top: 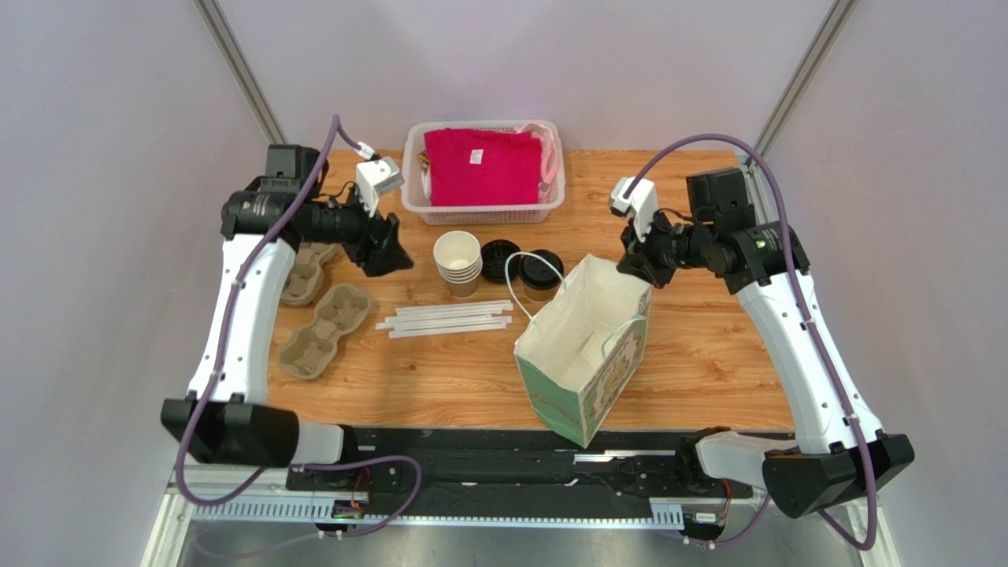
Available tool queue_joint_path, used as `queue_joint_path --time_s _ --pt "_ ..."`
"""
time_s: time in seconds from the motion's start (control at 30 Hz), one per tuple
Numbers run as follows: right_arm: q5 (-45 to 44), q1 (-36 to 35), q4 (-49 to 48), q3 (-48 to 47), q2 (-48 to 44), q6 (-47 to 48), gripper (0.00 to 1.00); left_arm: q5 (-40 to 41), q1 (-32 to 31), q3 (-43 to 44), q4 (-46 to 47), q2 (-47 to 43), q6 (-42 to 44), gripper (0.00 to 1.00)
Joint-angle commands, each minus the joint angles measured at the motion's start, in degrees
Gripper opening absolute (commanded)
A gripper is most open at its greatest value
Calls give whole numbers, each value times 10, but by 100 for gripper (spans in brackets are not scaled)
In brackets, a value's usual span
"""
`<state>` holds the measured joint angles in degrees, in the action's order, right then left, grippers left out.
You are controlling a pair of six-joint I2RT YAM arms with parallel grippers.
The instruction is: Pack the takeout coffee
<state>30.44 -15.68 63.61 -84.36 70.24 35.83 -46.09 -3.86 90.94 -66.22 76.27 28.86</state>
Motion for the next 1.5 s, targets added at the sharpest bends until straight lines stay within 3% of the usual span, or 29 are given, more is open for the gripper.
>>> queue_joint_path --time_s 0.0,0.2,0.43,0.67,1.47 --pt "9 -4 -2 -13 2 -2 0 40 76 7 -124 74 317 75" --pt "16 -3 -1 -12 11 -2 0 187 98 -40 -80 142 578 59" --pt "22 -4 5 -12 29 5 0 219 119 -14 -136 231 792 56" --pt "22 -3 5 -11 33 4 0 232 119 -9 -111 279 845 56" --pt "10 -3 6 -42 60 -1 0 260 119 -20 -67 368 852 51"
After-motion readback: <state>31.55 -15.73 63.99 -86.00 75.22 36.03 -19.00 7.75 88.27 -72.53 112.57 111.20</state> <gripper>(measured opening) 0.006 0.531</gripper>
